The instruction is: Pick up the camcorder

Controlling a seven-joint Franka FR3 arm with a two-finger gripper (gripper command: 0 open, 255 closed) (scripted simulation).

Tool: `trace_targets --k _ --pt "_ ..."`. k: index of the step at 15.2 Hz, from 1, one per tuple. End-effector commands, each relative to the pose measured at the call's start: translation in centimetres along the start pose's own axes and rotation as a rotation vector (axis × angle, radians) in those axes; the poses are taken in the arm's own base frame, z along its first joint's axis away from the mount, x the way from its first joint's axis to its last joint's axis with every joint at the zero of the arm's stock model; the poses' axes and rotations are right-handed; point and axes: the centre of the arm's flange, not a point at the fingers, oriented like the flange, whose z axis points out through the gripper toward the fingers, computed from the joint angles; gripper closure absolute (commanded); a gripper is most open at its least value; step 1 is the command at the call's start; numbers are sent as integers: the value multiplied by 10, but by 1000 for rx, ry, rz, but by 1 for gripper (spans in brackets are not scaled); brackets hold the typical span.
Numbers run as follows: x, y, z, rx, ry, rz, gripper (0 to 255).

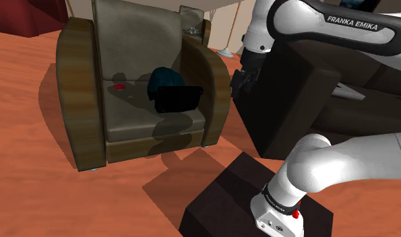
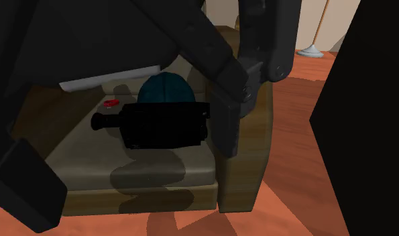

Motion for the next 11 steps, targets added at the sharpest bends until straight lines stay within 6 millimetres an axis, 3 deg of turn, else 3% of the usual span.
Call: trace_targets --k 1,11 --pt "0 0 0 0 0 0 0" --pt "84 95 43 17 -2 -378 0"
